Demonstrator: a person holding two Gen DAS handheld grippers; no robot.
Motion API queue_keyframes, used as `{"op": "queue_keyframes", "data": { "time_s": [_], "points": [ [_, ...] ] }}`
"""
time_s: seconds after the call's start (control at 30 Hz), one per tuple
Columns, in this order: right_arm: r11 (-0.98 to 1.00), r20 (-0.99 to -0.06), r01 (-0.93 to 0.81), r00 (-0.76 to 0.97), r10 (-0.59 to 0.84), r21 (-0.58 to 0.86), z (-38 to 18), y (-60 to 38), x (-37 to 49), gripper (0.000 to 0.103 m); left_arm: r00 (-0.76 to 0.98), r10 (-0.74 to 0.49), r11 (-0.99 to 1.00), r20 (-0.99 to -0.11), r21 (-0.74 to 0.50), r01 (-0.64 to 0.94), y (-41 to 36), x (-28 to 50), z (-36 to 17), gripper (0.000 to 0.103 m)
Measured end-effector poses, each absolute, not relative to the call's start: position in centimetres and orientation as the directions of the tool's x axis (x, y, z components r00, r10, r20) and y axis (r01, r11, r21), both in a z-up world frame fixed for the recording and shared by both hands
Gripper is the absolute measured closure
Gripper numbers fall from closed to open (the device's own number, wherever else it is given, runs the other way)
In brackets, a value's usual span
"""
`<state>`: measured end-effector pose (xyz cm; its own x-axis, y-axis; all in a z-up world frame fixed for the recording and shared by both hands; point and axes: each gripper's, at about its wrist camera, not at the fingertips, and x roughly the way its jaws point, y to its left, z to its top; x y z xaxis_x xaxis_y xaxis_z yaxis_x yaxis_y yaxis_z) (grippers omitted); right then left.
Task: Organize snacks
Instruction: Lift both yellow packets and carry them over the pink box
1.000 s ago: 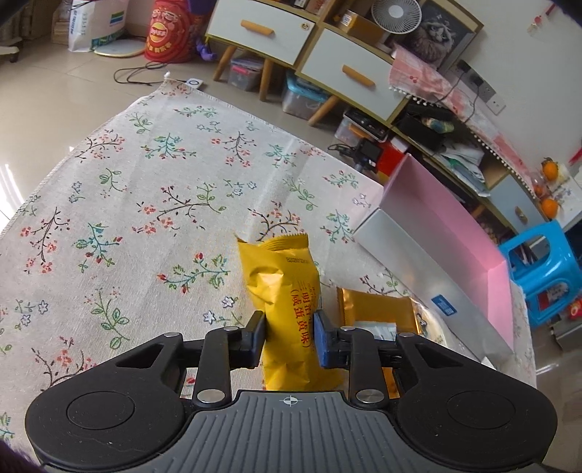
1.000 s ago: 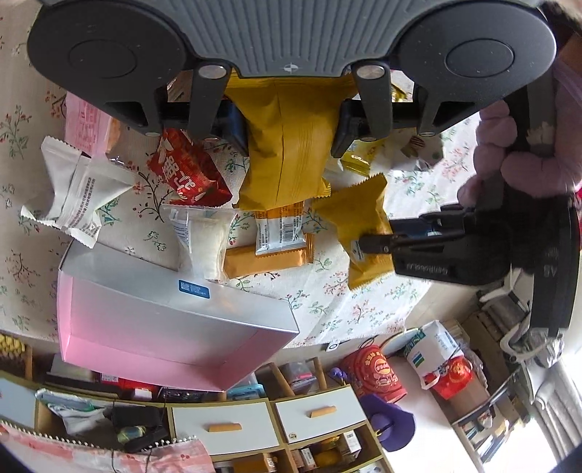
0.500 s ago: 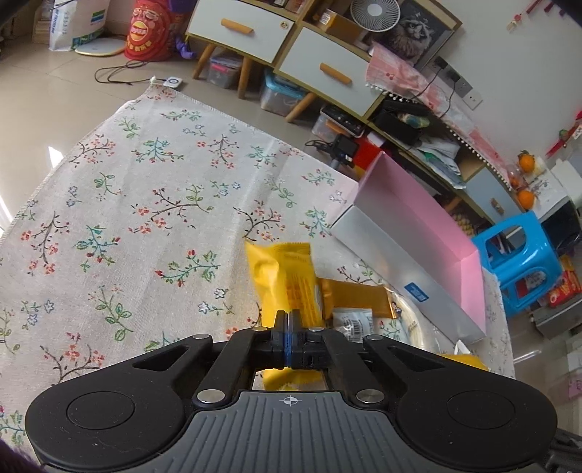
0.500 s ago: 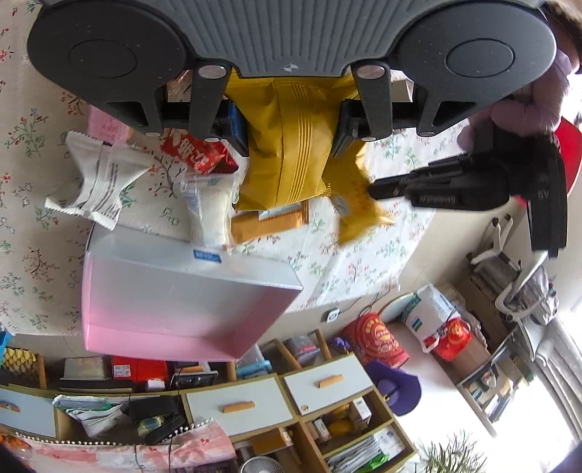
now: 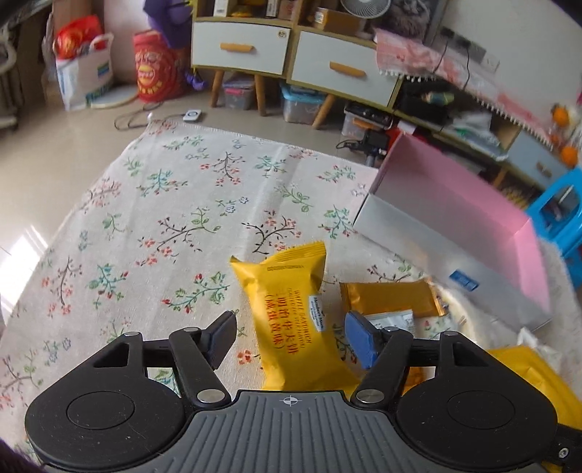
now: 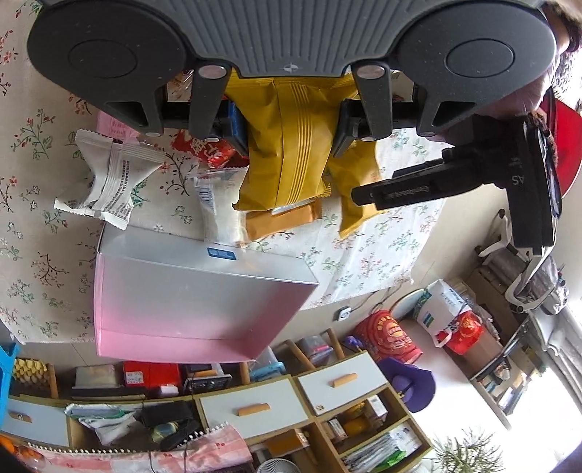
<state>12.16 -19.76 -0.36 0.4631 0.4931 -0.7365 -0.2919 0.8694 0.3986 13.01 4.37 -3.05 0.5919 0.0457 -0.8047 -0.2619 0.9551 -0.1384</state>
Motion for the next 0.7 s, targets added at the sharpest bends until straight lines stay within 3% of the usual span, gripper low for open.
{"op": "queue_keyframes", "data": {
  "time_s": [0.3,0.37,0.43,0.7],
  "points": [
    [0.889,-0.772,-0.285,0.445,0.454,0.359,-1.6,-19.6,12.6,0.068,0.537,0.101,0.957,-0.838,-0.065,-0.283,3.4,13.5,-5.5,0.039],
    [0.89,-0.774,-0.292,0.445,0.45,0.35,-1.5,-19.6,12.5,0.068,0.541,0.1,0.957,-0.835,-0.068,-0.282,3.4,13.2,-5.6,0.046],
    [0.892,-0.777,-0.297,0.445,0.445,0.341,-1.3,-19.4,12.5,0.068,0.547,0.102,0.96,-0.831,-0.062,-0.273,3.3,13.0,-5.5,0.059],
    [0.897,-0.782,-0.306,0.449,0.432,0.319,-1.2,-19.0,12.4,0.068,0.559,0.057,0.963,-0.827,-0.103,-0.25,3.5,12.5,-4.9,0.068]
  ]
}}
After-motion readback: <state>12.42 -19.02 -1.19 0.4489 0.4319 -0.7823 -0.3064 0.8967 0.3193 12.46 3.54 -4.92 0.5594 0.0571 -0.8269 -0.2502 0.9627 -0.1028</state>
